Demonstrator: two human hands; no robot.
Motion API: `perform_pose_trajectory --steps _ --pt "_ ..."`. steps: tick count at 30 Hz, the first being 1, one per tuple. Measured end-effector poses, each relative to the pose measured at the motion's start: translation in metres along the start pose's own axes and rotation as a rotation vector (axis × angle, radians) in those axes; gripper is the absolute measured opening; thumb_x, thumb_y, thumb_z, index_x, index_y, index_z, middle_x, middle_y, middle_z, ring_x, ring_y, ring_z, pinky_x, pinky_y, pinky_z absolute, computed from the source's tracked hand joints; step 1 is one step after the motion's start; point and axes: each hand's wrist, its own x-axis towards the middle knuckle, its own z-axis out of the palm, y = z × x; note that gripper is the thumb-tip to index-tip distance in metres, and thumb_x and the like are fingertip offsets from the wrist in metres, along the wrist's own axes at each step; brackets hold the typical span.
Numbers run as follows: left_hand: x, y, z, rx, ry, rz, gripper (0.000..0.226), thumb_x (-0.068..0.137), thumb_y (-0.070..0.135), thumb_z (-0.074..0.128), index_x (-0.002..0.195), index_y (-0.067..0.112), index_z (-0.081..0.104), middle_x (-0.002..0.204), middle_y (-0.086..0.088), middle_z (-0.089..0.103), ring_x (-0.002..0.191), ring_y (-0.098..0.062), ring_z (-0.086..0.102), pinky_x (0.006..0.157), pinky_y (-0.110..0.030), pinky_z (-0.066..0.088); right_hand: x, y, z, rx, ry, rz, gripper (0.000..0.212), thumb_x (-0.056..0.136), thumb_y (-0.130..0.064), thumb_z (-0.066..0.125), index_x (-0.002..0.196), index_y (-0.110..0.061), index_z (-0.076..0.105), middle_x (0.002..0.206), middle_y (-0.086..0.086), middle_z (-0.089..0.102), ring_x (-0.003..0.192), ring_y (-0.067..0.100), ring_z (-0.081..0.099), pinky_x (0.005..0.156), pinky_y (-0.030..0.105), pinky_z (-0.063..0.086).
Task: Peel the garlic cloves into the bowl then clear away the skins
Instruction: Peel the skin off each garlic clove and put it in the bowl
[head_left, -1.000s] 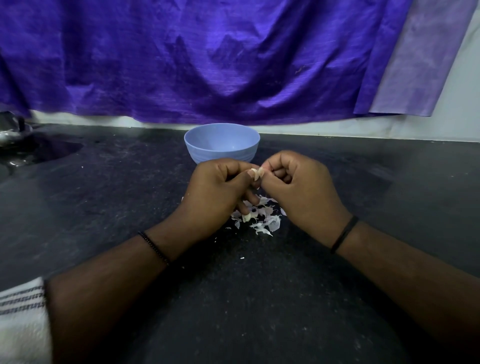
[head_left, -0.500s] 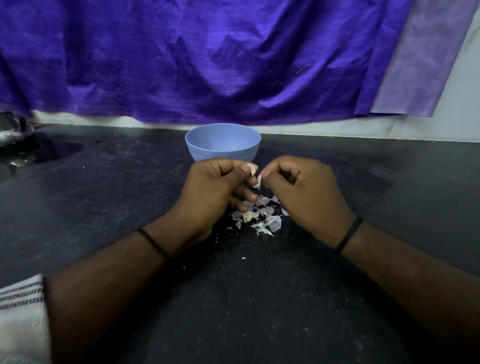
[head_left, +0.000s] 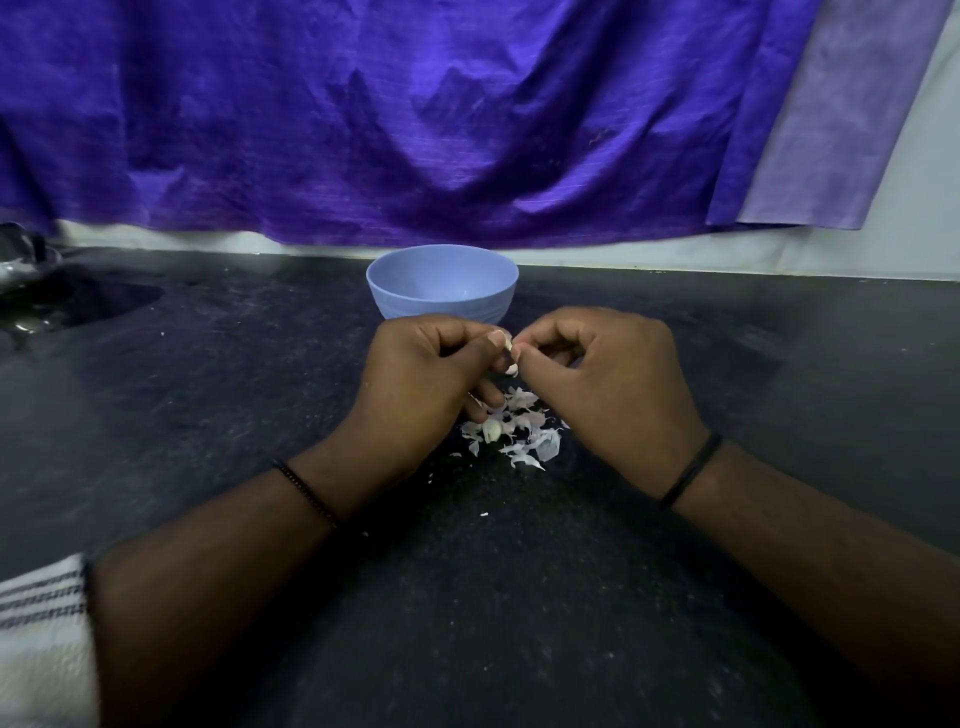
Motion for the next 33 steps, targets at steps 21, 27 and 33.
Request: perform_pose_trajectory --steps 21,27,33 --pt "-0.006 0.003 0.004 0.206 0.058 0.153 0.012 0.091 0.012 0.068 0.084 0.018 0.076 0.056 0.006 0.068 0.047 -0.006 0.064 0.047 -0.019 0.05 0.001 -0.004 0.007 0.128 0.016 0.159 0.007 0.079 -0.019 0.074 0.072 -0.018 0.072 0.061 -0.01 0.068 0.055 -0.001 0.061 0.05 0.011 0.044" --pt "-0.006 0.005 0.005 0.246 0.077 0.186 0.012 0.092 0.016 0.068 0.086 0.022 0.076 0.057 0.004 0.068 0.047 -0.008 0.063 0.05 -0.022 0.052 0.001 -0.003 0.009 0.317 0.003 0.273 0.011 0.079 -0.012 0.073 0.071 -0.019 0.072 0.063 -0.003 0.071 0.052 0.004 0.059 0.049 0.019 0.047" --pt "-0.006 0.005 0.004 0.216 0.066 0.142 0.016 0.093 0.014 0.067 0.081 0.02 0.076 0.058 0.0 0.069 0.046 -0.009 0.063 0.049 -0.024 0.053 0.0 -0.006 0.011 0.378 0.0 0.291 0.016 0.081 -0.007 0.071 0.071 -0.02 0.072 0.059 -0.008 0.068 0.05 0.0 0.056 0.049 0.017 0.045"
